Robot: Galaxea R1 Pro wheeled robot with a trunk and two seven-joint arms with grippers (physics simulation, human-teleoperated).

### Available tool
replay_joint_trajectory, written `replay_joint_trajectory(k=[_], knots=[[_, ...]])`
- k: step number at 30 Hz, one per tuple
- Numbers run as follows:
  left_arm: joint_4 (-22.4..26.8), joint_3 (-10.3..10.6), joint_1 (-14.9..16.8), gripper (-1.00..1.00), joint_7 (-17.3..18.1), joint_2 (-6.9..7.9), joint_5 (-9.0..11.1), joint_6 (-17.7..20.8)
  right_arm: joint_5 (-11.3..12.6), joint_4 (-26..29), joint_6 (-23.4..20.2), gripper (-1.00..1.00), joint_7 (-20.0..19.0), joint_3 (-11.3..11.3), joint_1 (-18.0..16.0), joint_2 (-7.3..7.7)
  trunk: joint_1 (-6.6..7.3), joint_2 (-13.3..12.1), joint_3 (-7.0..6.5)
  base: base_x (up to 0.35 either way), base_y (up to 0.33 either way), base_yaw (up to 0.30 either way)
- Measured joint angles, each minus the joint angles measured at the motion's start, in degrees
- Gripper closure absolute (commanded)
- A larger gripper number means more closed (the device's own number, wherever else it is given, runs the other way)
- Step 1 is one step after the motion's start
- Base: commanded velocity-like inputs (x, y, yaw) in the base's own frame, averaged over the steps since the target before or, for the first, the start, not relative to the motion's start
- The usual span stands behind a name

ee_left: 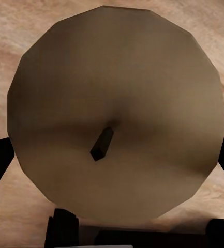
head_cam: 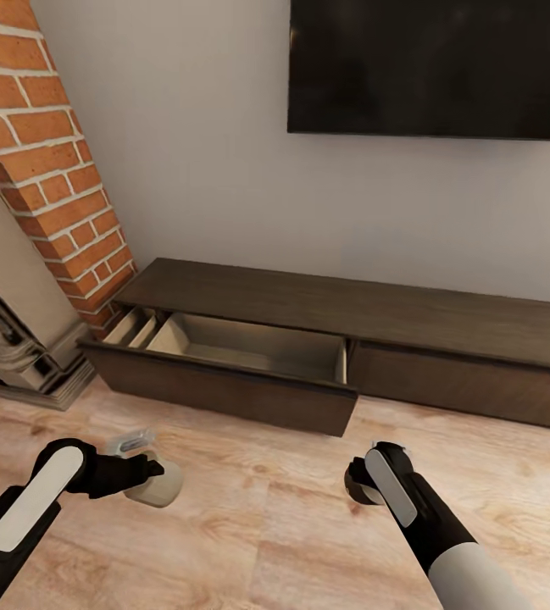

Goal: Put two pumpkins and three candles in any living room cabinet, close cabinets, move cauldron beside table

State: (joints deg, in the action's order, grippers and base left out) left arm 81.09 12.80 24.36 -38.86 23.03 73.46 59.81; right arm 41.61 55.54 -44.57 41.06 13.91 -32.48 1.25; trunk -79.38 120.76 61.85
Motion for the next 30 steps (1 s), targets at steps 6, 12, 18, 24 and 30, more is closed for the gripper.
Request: replay_joint_trajectory(k=[6,12,18,24,30], knots=[[0.15,-0.12,0.03,1.0,0.33,0.04,0.01,-0.02,-0.04,0.01,0.13,1.0,-0.03,0.01,0.01,0.0,0.02,0.0,0.07,0.072,0.111,0.042],[0.16,-0.22,0.05,1.0,0.4,0.03,-0.01,0.0,-0.06,0.03,0.18,1.0,-0.11,-0.07,0.02,0.01,0.02,0.0,0.09,0.167,0.248,-0.224],[0.31,-0.24,0.05,1.0,0.48,0.08,-0.01,0.06,-0.07,0.03,0.18,1.0,-0.2,-0.07,0.02,0.01,0.02,0.0,0.09,0.174,0.274,-0.276],[0.34,-0.22,0.04,1.0,0.56,0.12,0.05,0.11,0.01,0.03,0.19,1.0,-0.21,-0.06,0.02,0.01,0.02,0.0,0.09,0.171,0.283,-0.278],[0.33,-0.46,0.04,1.0,0.47,0.12,0.15,0.05,-0.04,0.03,0.13,1.0,-0.2,-0.08,0.02,0.0,0.0,0.0,0.09,0.054,0.141,-0.22]])
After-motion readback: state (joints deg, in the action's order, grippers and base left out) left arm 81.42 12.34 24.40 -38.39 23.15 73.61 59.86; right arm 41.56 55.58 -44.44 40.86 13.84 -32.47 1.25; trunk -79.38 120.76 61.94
